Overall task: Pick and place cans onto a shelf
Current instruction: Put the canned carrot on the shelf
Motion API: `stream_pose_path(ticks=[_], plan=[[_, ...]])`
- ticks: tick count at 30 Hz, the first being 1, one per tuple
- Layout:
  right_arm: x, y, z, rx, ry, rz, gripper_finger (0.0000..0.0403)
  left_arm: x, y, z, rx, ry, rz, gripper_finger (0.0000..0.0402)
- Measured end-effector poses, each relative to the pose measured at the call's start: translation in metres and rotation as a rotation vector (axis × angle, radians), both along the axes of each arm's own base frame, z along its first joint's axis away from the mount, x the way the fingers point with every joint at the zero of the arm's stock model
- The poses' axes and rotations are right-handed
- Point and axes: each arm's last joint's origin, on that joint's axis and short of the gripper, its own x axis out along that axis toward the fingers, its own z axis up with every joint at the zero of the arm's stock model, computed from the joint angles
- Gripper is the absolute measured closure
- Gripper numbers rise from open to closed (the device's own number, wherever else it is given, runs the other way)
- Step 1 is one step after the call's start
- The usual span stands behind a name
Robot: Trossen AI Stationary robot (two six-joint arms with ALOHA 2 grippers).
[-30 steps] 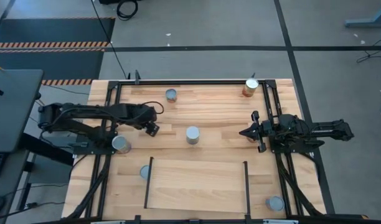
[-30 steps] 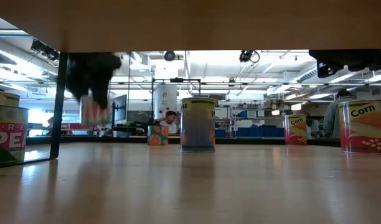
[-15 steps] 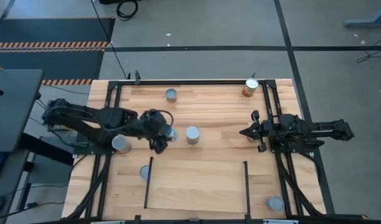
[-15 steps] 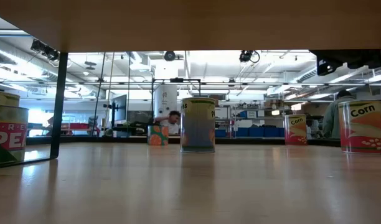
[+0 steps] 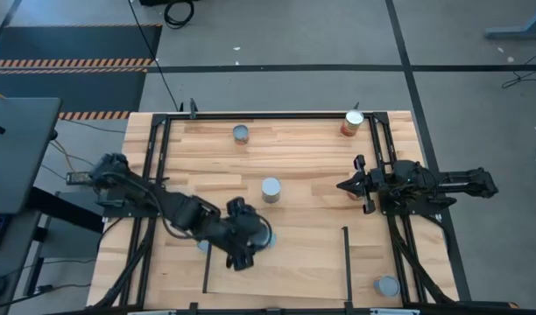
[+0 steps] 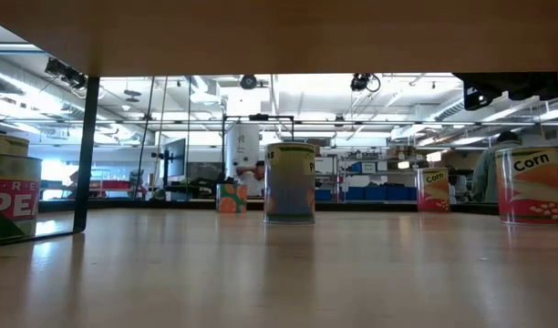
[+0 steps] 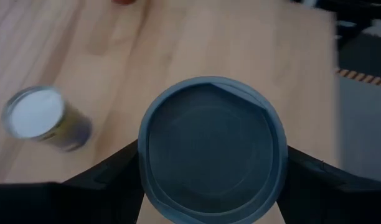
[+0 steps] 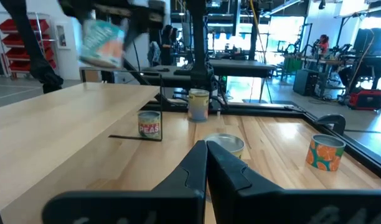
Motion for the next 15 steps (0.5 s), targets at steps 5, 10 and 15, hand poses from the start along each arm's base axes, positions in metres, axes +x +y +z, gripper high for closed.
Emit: stream_pose_path(ticks=[5,10,15], plan=[[0.0,0.0,0.0,0.0,0.0,0.0,0.0385,0.007,-0.012,0.024,0.025,0.014,-0.027,0.0118],[0.0,0.0,0.0,0.0,0.002,0.0,0.0385,0.011,-0.017,0.007,0.099,0.127,-0.028,0.0118],[0.0,0.0,0.0,0.001,0.001,0.0,0.0385,0.017,-0.028,-0.016,0.163,0.205,-0.025,0.0115]])
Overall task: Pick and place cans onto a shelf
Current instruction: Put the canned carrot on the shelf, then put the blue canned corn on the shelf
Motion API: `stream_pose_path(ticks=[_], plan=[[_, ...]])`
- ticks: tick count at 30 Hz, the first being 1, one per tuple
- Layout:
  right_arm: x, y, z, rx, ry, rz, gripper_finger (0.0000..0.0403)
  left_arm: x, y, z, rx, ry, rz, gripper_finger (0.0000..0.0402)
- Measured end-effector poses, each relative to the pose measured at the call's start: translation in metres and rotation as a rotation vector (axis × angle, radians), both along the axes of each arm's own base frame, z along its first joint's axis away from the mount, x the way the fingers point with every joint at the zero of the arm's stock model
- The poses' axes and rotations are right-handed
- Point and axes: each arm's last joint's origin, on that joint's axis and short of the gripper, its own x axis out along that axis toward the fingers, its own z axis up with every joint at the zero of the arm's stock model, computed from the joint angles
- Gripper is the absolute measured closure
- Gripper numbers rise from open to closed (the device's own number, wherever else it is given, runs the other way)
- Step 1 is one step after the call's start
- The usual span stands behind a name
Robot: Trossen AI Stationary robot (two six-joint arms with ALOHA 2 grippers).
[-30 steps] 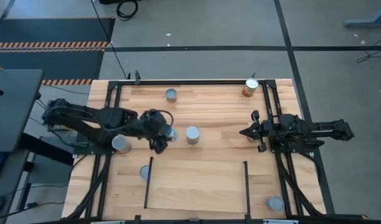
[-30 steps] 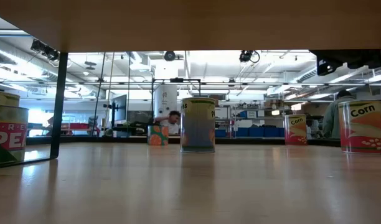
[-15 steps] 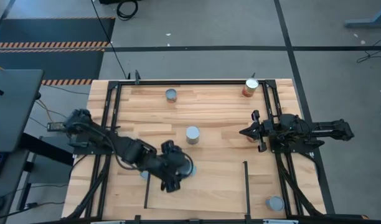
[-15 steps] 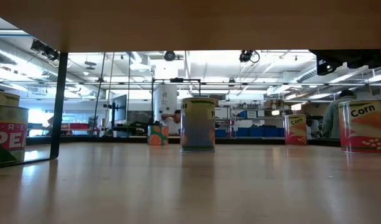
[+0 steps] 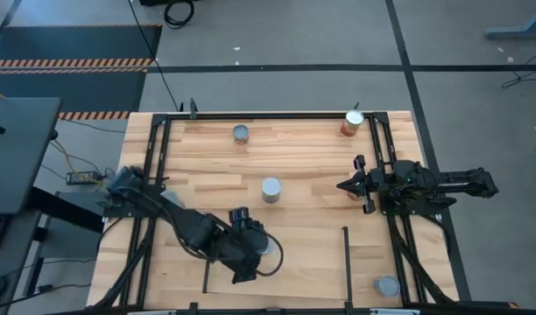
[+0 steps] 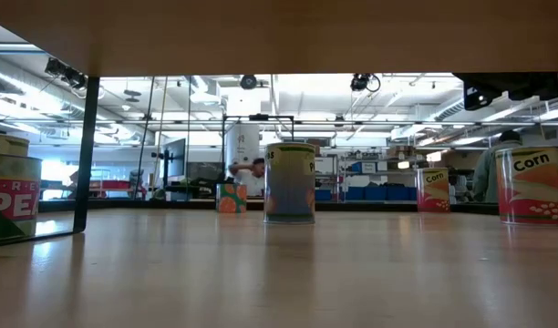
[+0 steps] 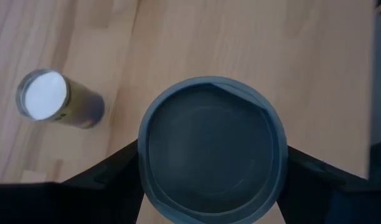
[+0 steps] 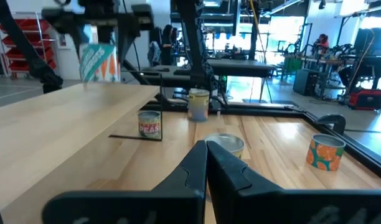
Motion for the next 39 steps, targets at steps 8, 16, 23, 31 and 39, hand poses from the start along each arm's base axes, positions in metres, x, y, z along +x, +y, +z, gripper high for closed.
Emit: stream_pose_path(ticks=[8,16,23,31,39], plan=[[0.0,0.0,0.0,0.0,0.0,0.0,0.0385,0.014,-0.011,-0.015,0.046,-0.049,0.004,0.0112],[0.0,0.0,0.0,-0.001,0.002,0.0,0.0385,0.026,-0.009,-0.025,0.052,-0.069,0.029,0.0106],[0.0,0.0,0.001,0.0,-0.008,0.0,0.0385,0.032,-0.007,-0.023,0.035,-0.099,0.009,0.0052],[0.0,0.0,0.001,0.0,-0.014,0.0,0.0385,0.041,0.007,-0.022,0.05,-0.111,0.02,0.0045],[0.0,0.0,0.001,0.0,-0.015,0.0,0.0385,0.044,0.012,-0.001,0.024,-0.149,-0.029,0.0045]])
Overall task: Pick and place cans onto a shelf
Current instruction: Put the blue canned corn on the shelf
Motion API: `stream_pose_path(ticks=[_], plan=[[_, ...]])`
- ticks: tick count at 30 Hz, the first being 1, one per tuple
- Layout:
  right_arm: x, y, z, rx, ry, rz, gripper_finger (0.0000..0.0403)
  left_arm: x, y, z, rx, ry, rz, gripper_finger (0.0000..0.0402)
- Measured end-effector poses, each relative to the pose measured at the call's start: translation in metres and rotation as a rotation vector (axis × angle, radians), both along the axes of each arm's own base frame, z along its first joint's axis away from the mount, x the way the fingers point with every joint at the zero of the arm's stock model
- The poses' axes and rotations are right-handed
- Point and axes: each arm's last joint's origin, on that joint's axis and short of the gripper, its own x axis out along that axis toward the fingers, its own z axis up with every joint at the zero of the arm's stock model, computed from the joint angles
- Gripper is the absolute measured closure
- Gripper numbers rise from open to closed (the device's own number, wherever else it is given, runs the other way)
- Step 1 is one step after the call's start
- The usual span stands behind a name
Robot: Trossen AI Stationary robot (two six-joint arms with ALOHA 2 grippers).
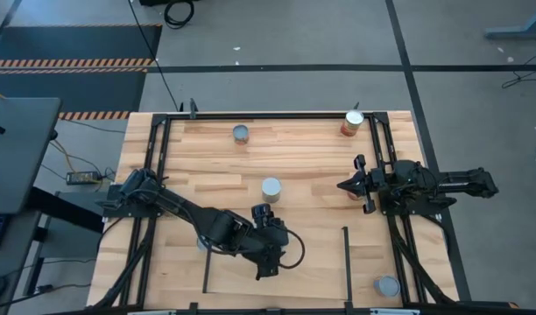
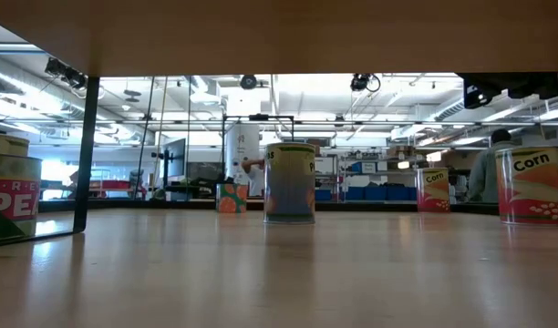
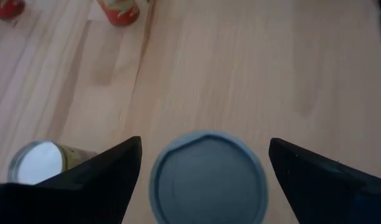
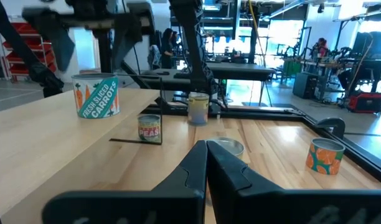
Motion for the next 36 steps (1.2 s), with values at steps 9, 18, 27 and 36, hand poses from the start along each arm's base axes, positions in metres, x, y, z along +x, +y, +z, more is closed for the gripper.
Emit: stream_pose_path(ticks=[9,18,27,36], plan=[[0.0,0.0,0.001,0.001,-0.006,-0.01,0.0385,-0.018,0.011,0.08,0.014,-0.162,-0.015,0.0045],[0.0,-0.001,0.002,-0.024,-0.026,-0.034,0.0385,-0.053,0.041,0.123,0.03,-0.235,0.074,0.0059],[-0.001,-0.001,0.009,0.04,-0.096,-0.023,0.0385,-0.089,0.072,0.13,-0.013,-0.237,0.324,0.008],[-0.011,-0.002,0.04,0.527,-0.406,0.062,0.0385,-0.117,0.081,0.11,-0.091,-0.28,0.482,0.0086]])
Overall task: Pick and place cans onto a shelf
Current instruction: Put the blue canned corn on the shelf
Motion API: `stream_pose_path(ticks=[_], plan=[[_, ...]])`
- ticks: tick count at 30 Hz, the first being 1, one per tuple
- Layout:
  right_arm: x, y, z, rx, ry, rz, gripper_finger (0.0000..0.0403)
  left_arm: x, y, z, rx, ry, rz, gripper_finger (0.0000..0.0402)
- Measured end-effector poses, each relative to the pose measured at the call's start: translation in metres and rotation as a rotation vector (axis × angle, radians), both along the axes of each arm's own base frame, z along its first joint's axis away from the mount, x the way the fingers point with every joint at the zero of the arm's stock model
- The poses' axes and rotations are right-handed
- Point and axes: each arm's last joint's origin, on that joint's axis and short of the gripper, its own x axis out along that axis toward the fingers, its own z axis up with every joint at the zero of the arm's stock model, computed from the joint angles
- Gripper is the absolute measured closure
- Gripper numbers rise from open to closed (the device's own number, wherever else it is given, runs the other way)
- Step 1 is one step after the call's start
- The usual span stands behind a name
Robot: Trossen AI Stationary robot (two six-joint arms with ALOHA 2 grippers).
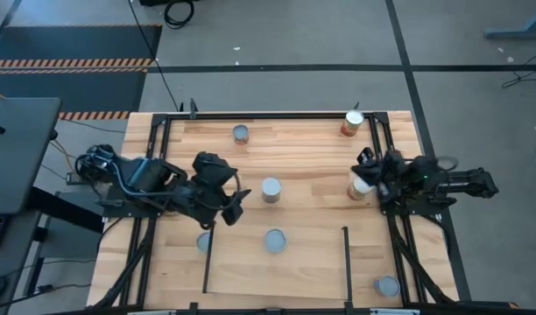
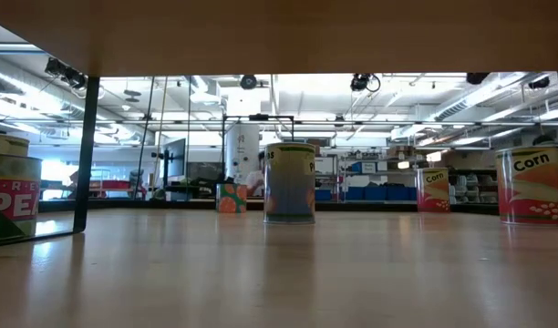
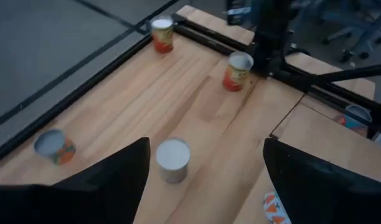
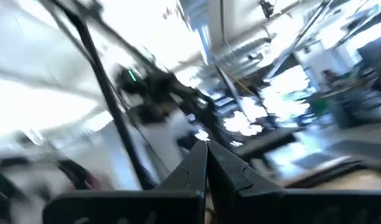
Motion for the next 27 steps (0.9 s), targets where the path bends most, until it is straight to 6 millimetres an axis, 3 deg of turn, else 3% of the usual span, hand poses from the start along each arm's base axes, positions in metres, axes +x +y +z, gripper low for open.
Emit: stream_pose_path(ticks=[6,8,11,14,19,23,27], plan=[[-0.004,-0.001,0.008,0.146,-0.097,0.062,0.0385,-0.003,0.003,-0.015,-0.013,-0.099,0.023,0.0086],[-0.004,-0.002,0.009,0.281,-0.116,0.089,0.0385,-0.002,0.003,-0.018,-0.009,-0.13,0.014,0.0086],[-0.005,0.001,0.031,0.278,-0.105,0.16,0.0388,0.004,0.0,-0.024,-0.001,-0.161,-0.004,0.0086],[0.006,0.007,0.058,0.236,0.042,0.156,0.0396,0.007,-0.002,-0.026,0.017,-0.165,-0.024,0.0086],[0.041,0.027,0.103,0.166,0.33,0.207,0.0398,0.004,-0.004,-0.026,0.041,-0.143,-0.054,0.0086],[0.068,0.058,0.134,0.168,0.57,0.329,0.0398,-0.019,-0.01,-0.015,0.042,-0.165,-0.098,0.0086],[0.082,0.096,0.163,0.198,0.784,0.389,0.0398,-0.04,-0.023,-0.008,0.065,-0.183,-0.139,0.0086]])
